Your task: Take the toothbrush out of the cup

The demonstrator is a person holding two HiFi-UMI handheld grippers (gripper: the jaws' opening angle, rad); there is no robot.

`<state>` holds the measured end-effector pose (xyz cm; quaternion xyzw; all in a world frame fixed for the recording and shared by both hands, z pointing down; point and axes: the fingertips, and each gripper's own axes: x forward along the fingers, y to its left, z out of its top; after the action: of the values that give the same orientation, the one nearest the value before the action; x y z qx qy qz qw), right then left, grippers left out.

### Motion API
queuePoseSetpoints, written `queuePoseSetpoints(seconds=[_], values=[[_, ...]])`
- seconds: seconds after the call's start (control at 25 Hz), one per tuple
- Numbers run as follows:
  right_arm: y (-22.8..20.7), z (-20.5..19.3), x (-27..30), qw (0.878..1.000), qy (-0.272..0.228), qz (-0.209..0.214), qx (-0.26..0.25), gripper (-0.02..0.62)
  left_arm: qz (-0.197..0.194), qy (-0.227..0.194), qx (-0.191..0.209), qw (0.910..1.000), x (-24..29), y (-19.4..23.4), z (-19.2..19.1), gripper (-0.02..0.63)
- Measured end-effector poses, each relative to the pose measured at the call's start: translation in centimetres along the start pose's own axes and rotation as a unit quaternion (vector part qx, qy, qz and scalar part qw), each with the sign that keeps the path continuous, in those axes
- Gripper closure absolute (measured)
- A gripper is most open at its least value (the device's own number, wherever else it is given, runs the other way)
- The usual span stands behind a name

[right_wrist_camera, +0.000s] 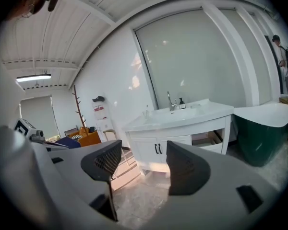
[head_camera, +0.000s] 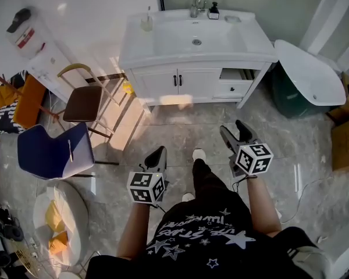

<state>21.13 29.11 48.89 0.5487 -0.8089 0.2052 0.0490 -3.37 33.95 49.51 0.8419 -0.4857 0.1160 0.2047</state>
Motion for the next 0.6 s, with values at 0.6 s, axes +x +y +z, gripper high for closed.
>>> queuePoseSetpoints(seconds=[0.6], values=[[-7.8, 6.9, 20.7, 0.999, 0.036, 0.026, -0.014, 0.288, 0.057, 0.002, -0.022, 0.9981, 14.7, 9.2, 8.6, 0.591]])
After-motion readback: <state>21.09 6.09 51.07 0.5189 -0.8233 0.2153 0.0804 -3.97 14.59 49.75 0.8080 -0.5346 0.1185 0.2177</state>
